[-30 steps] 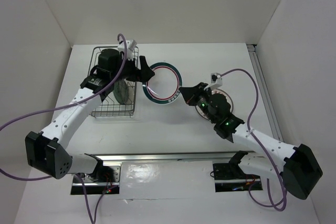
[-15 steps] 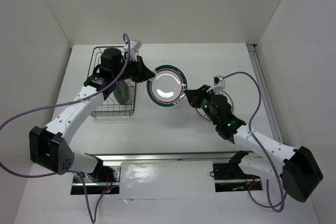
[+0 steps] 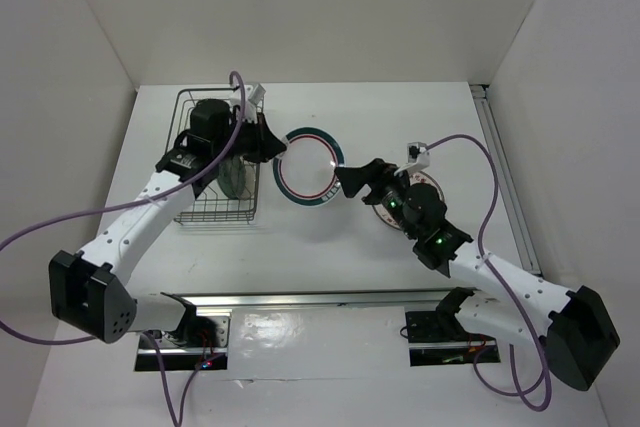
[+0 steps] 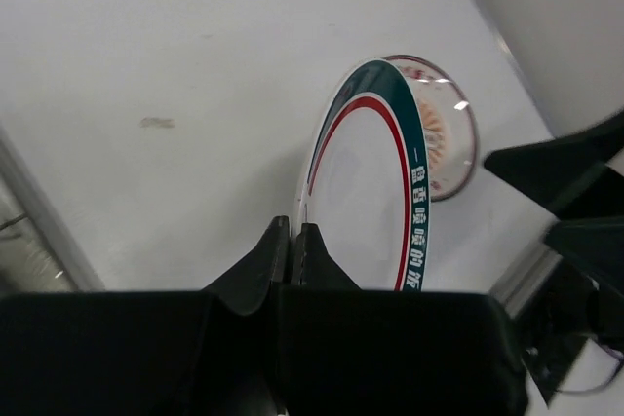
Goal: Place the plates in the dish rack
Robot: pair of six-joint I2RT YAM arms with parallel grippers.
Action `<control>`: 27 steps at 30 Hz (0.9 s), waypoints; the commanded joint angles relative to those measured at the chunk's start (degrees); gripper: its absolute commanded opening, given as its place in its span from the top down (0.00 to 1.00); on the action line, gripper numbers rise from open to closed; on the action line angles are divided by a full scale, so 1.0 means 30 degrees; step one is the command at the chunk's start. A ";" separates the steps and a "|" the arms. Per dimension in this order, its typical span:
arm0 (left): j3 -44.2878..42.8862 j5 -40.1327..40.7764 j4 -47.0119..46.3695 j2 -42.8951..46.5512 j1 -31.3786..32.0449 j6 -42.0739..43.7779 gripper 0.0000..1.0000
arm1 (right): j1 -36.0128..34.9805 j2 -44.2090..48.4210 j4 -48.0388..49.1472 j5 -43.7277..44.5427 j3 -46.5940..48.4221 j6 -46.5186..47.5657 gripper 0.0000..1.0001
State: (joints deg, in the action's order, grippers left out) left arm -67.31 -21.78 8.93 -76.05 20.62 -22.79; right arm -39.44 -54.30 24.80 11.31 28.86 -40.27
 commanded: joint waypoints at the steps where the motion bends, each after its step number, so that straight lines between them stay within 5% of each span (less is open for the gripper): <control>1: -0.1526 0.5390 0.1378 0.1734 -0.0048 0.1291 1.00 | -0.0095 0.0406 0.0205 0.0388 0.1129 0.0531 0.00; 8: -0.3609 1.7849 0.5634 0.4079 -0.0048 0.2109 1.00 | 0.0081 0.0230 -0.0678 0.0390 0.1366 0.1322 0.00; 15: -0.3111 2.2634 0.4205 0.5751 -0.0222 0.5099 1.00 | 0.0081 -0.0559 -0.1291 -0.0252 0.1746 0.1703 0.00; 18: -0.2060 2.5092 0.1575 0.5751 -0.0224 0.9019 1.00 | 0.0081 -0.0737 -0.1936 -0.0838 0.2213 0.1910 0.00; 21: -0.0682 2.5748 -0.1703 0.5751 -0.0398 1.1948 1.00 | 0.0081 -0.0505 -0.2201 -0.1016 0.2215 0.2086 0.00; 27: 0.0548 2.2903 -0.2037 0.5490 -0.0778 1.2195 1.00 | 0.0081 -0.0297 -0.2143 -0.1483 0.1659 0.2262 0.00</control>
State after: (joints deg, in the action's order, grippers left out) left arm -66.50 48.10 11.29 -59.64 19.03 9.17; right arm -39.38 -56.38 18.15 8.36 32.77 -35.03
